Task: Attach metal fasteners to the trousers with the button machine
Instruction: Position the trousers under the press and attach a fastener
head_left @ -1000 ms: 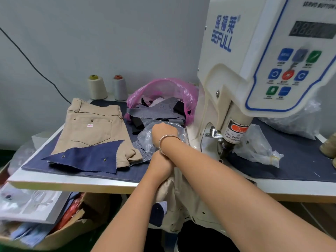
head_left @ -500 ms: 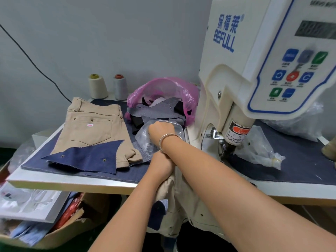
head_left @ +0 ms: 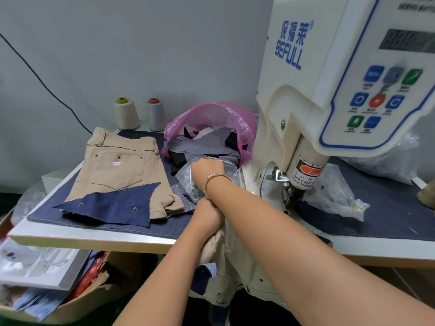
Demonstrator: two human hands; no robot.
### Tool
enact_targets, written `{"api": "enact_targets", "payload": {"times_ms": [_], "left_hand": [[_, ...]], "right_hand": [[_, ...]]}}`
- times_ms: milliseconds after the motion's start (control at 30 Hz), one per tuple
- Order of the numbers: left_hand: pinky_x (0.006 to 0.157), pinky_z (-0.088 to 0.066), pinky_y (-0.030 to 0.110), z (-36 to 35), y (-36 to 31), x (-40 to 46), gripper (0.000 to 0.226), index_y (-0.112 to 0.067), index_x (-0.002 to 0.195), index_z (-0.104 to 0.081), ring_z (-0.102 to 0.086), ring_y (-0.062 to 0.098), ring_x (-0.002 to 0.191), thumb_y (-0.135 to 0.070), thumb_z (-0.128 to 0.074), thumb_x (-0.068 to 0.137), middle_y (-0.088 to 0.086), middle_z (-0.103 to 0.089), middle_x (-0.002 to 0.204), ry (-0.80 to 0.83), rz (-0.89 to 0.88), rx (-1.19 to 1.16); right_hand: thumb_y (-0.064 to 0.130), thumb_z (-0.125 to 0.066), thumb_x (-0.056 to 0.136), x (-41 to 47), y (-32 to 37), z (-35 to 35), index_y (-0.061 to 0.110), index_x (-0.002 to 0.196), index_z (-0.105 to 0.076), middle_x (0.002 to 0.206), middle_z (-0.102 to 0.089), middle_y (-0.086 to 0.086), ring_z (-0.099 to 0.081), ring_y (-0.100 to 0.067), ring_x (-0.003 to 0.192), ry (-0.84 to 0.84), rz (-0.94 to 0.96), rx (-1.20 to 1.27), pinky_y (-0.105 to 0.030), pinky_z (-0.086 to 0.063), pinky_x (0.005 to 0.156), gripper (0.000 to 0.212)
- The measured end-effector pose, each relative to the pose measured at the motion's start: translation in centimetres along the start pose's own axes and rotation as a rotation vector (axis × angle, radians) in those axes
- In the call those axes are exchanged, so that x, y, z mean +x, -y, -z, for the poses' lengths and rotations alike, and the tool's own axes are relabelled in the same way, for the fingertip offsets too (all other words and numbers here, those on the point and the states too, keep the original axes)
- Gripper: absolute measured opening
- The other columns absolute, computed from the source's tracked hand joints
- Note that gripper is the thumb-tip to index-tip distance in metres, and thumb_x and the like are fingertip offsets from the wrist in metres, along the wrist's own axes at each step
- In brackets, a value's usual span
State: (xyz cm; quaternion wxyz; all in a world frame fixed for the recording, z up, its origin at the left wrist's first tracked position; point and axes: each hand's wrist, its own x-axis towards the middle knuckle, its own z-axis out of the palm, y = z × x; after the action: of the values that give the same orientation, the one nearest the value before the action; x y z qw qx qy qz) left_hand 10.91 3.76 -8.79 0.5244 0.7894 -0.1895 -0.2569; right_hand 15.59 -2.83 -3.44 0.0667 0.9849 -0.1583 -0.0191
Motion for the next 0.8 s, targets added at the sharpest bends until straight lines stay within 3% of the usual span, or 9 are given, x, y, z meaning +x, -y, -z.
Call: {"api": "enact_targets", "payload": {"times_ms": [33, 100, 133, 233, 300, 433, 533, 700, 800], "left_hand": [[0.074, -0.045, 0.019, 0.0, 0.2, 0.2, 0.027, 0.018, 0.115, -0.050, -0.043, 0.018, 0.079, 0.011, -0.032, 0.097, 0.009, -0.052, 0.082, -0.001, 0.009, 0.002], [0.060, -0.038, 0.005, -0.1, 0.3, 0.4, 0.026, 0.014, 0.102, -0.055, -0.040, 0.021, 0.084, 0.014, -0.029, 0.096, 0.028, -0.057, 0.096, 0.010, 0.000, 0.031], [0.056, -0.034, 0.004, 0.0, 0.2, 0.4, 0.028, 0.011, 0.100, -0.055, -0.039, 0.021, 0.084, 0.014, -0.027, 0.097, 0.028, -0.056, 0.095, 0.029, -0.001, 0.035], [0.054, -0.033, 0.005, 0.0, 0.4, 0.4, 0.040, -0.014, 0.071, -0.047, -0.040, 0.020, 0.080, 0.013, -0.031, 0.096, 0.000, -0.042, 0.071, 0.018, -0.040, 0.038], [0.058, -0.037, 0.014, 0.0, 0.6, 0.2, 0.042, -0.017, 0.065, -0.041, -0.043, 0.016, 0.071, 0.013, -0.036, 0.094, -0.001, -0.043, 0.068, -0.009, -0.071, 0.042], [0.045, -0.035, 0.002, 0.1, 0.5, -0.3, 0.042, -0.022, 0.062, -0.044, -0.041, 0.004, 0.061, 0.009, -0.048, 0.091, -0.007, -0.046, 0.062, -0.036, -0.149, 0.110], [0.043, -0.036, 0.002, 0.3, 0.3, -0.8, 0.042, -0.023, 0.061, -0.047, -0.042, -0.001, 0.060, 0.008, -0.051, 0.089, -0.010, -0.049, 0.061, -0.051, -0.183, 0.089], [0.044, -0.038, 0.004, 0.5, -0.2, -1.7, 0.037, -0.025, 0.059, -0.052, -0.045, -0.004, 0.055, 0.001, -0.057, 0.084, -0.015, -0.053, 0.054, -0.021, -0.242, 0.034], [0.044, -0.037, 0.007, 0.5, -0.4, -2.3, 0.021, -0.025, 0.053, -0.056, -0.050, -0.007, 0.048, -0.012, -0.058, 0.069, -0.016, -0.060, 0.048, 0.033, -0.309, -0.041]], "right_hand": [[0.021, -0.070, 0.079, 0.0, 0.0, 0.0, 0.019, 0.094, -0.065, 0.082, -0.056, 0.002, -0.049, -0.019, 0.073, 0.009, -0.004, 0.006, -0.028, -0.039, 0.062, 0.016], [0.021, -0.071, 0.079, 0.1, -0.1, 0.0, 0.018, 0.095, -0.065, 0.076, -0.051, 0.003, -0.049, -0.020, 0.072, 0.030, -0.020, 0.027, -0.028, -0.040, 0.062, 0.017], [0.019, -0.070, 0.080, 0.0, -0.1, 0.0, 0.018, 0.096, -0.065, 0.072, -0.049, 0.003, -0.050, -0.020, 0.072, 0.031, -0.029, 0.035, -0.028, -0.040, 0.062, 0.016], [0.015, -0.066, 0.084, -0.3, -0.3, -0.2, 0.017, 0.096, -0.065, 0.072, -0.048, 0.004, -0.050, -0.020, 0.073, 0.024, -0.055, 0.049, -0.028, -0.040, 0.063, 0.012], [0.013, -0.063, 0.086, -0.6, -0.5, -0.2, 0.016, 0.100, -0.065, 0.080, -0.053, 0.002, -0.050, -0.020, 0.075, 0.015, -0.067, 0.050, -0.029, -0.041, 0.064, 0.014], [0.020, -0.062, 0.087, -1.1, -0.6, -0.1, 0.016, 0.106, -0.064, 0.101, -0.064, -0.001, -0.058, -0.022, 0.089, 0.035, -0.066, 0.011, -0.033, -0.050, 0.078, 0.020], [0.023, -0.061, 0.086, -1.1, -0.5, 0.0, 0.016, 0.109, -0.064, 0.105, -0.064, -0.002, -0.061, -0.024, 0.098, 0.045, -0.064, -0.013, -0.037, -0.052, 0.084, 0.024], [0.019, -0.059, 0.087, -1.8, -0.7, 0.4, 0.013, 0.107, -0.064, 0.105, -0.065, -0.004, -0.061, -0.025, 0.098, -0.014, -0.057, 0.070, -0.032, -0.046, 0.072, 0.022], [0.015, -0.051, 0.089, -3.5, -1.2, 1.0, 0.008, 0.101, -0.060, 0.097, -0.066, -0.009, -0.062, -0.028, 0.090, -0.168, -0.089, 0.282, -0.031, -0.038, 0.063, 0.017]]}}
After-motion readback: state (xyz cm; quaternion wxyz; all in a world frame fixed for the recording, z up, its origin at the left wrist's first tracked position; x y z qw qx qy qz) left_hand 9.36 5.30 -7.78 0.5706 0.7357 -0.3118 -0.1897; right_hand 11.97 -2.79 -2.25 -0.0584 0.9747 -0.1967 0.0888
